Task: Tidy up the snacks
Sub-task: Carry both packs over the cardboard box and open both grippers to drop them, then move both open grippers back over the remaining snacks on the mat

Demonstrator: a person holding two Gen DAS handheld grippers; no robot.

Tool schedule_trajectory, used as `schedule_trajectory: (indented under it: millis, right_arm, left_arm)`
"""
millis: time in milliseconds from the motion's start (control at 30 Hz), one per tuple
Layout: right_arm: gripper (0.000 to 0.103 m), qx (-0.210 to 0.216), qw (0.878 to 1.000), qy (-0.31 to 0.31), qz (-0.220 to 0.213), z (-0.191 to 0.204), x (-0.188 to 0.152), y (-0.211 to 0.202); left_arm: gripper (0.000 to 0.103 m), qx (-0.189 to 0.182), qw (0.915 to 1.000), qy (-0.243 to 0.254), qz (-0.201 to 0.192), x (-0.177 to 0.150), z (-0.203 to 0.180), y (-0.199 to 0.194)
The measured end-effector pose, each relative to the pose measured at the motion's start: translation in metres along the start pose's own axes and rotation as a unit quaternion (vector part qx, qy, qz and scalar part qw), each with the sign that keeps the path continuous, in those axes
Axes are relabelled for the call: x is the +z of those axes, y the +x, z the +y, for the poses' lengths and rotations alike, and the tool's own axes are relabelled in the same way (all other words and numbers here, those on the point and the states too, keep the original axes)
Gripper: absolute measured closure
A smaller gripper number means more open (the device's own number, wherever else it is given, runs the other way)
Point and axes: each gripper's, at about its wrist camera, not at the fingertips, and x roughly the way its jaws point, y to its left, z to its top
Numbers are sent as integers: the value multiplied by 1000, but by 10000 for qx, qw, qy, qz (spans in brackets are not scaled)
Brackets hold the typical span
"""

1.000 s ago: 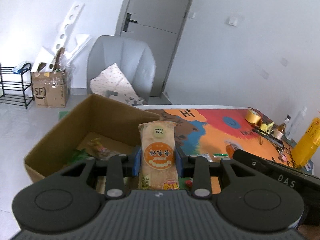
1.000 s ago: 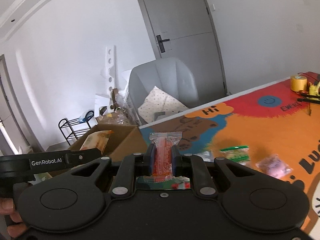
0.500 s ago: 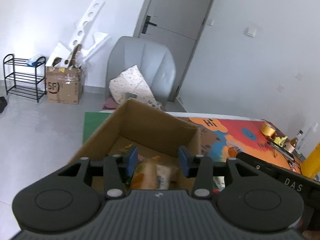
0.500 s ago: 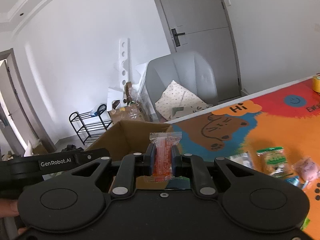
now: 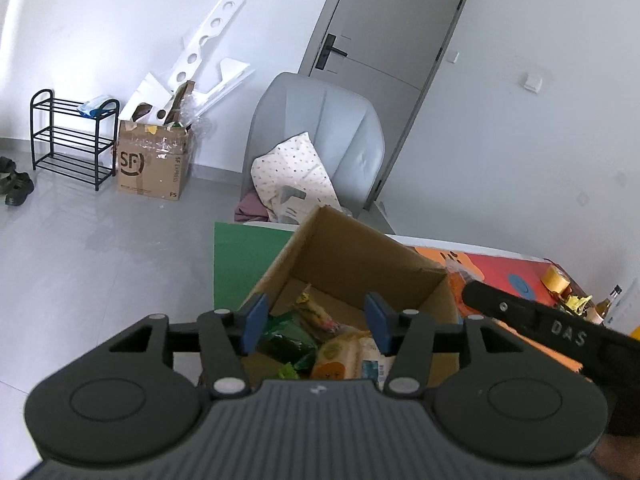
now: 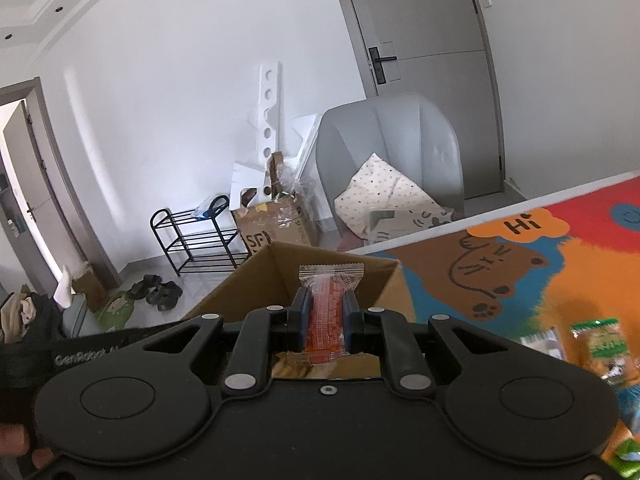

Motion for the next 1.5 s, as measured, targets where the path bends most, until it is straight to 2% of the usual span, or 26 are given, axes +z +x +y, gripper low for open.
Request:
schedule_trajectory:
  millis: [33,100,233,367,667,967,1100,1500]
  right_arm:
    - [87,13,10000,12,-10,1,1,3]
    - [76,108,9999,0,-41,2,4,7]
    - [74,22,10000,31,-17,1,1,5]
    - [72,-79,9999,116,61,-8,-5,-5]
    - [62,-410,9983,402,19,-34,-15,-36]
    - [47,-704,9954,641,-50,-68,-25,-73]
    - [36,-844,9937,729,-93,-84,-29,-89]
    - [33,-1011,9908,874,-198,-115,-38,-121]
  left_arm:
    - [47,-5,10000,-13,-4,1,1,0]
    - [43,-22,10000,-38,-7,0,2,1]
    - [37,-65,10000,-4,49,-2,-2,3]
    - [24,-25,10000,29,19,-3,-7,2]
    - [15,-78,9996,259,-50,-11,-31,-9]
    - [12,-172,9985,512,88,-24,-63,-9]
    - [11,-303,9972,677,121,-30,-81,-10]
    - [11,-541,9936,961,229,-49,-121,-14]
